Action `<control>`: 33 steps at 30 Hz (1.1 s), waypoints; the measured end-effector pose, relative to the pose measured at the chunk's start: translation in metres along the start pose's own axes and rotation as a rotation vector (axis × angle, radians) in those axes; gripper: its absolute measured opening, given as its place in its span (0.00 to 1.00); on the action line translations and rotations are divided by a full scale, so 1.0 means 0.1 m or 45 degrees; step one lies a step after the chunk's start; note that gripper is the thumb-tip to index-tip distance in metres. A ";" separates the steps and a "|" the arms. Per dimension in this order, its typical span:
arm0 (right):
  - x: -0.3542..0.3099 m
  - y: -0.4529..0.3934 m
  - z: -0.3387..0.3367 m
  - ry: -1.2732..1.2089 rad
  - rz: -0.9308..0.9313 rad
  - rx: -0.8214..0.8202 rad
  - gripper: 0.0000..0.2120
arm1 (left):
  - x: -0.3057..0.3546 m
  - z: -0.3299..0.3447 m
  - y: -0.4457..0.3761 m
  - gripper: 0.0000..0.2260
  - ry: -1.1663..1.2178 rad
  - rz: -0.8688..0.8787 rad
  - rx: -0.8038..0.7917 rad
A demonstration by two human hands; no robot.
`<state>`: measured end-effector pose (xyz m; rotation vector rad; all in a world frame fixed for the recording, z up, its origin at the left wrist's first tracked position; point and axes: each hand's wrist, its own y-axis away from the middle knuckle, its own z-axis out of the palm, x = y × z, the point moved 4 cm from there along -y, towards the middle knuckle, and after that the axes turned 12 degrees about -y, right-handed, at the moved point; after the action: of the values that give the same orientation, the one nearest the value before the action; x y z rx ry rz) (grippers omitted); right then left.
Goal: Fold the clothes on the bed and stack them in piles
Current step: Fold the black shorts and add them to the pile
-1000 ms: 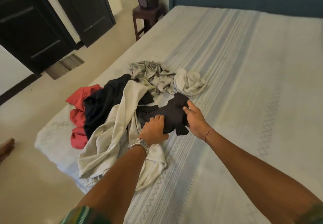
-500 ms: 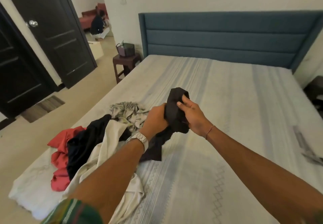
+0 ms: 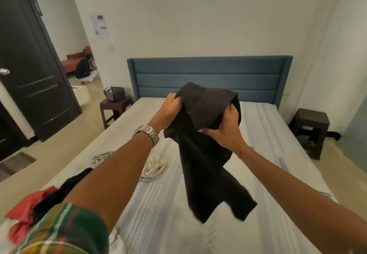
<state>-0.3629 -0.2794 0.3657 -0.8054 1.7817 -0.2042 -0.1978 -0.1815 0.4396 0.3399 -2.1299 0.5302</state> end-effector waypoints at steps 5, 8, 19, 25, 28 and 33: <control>-0.11 0.00 -0.65 0.149 -0.020 0.450 0.60 | 0.62 0.40 0.02 0.14 -0.019 0.130 -0.104; -0.17 -0.01 -1.14 0.178 -0.076 0.768 0.46 | 0.88 0.54 0.02 0.14 -0.135 0.188 -0.165; -0.40 -0.23 -1.91 -0.399 -0.263 0.188 0.06 | 1.21 1.00 -0.11 0.13 -0.670 0.334 -0.203; -0.44 -0.33 -2.21 -0.373 -0.087 0.313 0.11 | 0.93 0.92 -0.16 0.11 -0.982 0.269 -0.182; -0.42 -0.41 -2.35 -0.441 0.031 0.432 0.13 | 0.66 0.87 -0.19 0.14 -0.906 0.169 -0.132; -0.41 -0.46 -2.49 -0.347 0.111 0.475 0.13 | 0.70 0.84 -0.27 0.17 -0.503 0.174 -0.103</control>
<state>-0.5603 -0.3508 0.5126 -0.4621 1.4599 -0.3410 -0.2854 -0.2499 0.4604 0.2704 -2.5635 0.4822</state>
